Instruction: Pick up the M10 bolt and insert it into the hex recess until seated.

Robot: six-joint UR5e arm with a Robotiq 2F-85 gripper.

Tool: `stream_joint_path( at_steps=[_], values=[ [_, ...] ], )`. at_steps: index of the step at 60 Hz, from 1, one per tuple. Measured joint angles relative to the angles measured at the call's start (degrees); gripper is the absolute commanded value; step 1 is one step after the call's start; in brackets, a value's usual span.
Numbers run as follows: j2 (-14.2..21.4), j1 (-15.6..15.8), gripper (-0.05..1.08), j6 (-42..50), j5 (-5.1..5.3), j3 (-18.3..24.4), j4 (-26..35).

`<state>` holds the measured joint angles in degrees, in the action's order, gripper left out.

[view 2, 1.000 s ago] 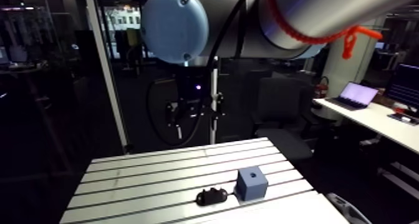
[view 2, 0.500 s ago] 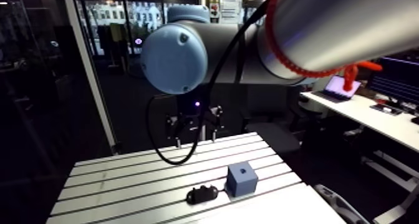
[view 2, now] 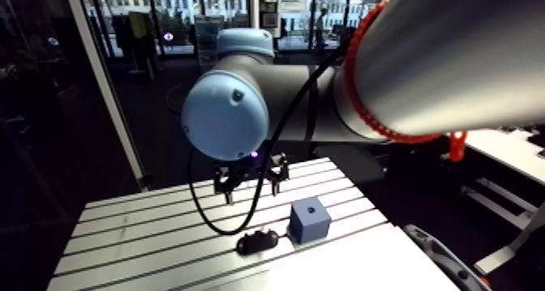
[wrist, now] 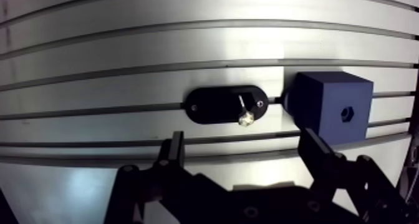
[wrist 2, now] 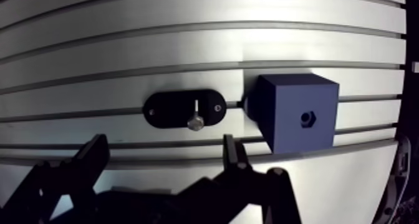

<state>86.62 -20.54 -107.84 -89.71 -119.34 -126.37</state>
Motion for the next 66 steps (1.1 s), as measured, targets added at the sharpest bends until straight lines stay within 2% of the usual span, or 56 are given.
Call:
stream_joint_path(
  at_steps=[15,29,39,53,59,66],
  values=[
    [-0.2,-1.3,0.01,-0.7,-0.05,-2.0,-2.1],
    [-0.3,-2.3,0.01,-2.9,0.15,-4.6,-6.8],
    [-0.4,-3.7,0.02,-5.0,1.37,-6.0,-9.0],
    [-0.9,-5.6,0.06,-7.1,4.57,-6.8,-10.7],
    [-1.1,-6.0,0.07,-7.5,5.34,-7.1,-11.1],
    [-1.3,-6.2,0.09,-7.7,5.63,-7.4,-11.4]
  ],
)
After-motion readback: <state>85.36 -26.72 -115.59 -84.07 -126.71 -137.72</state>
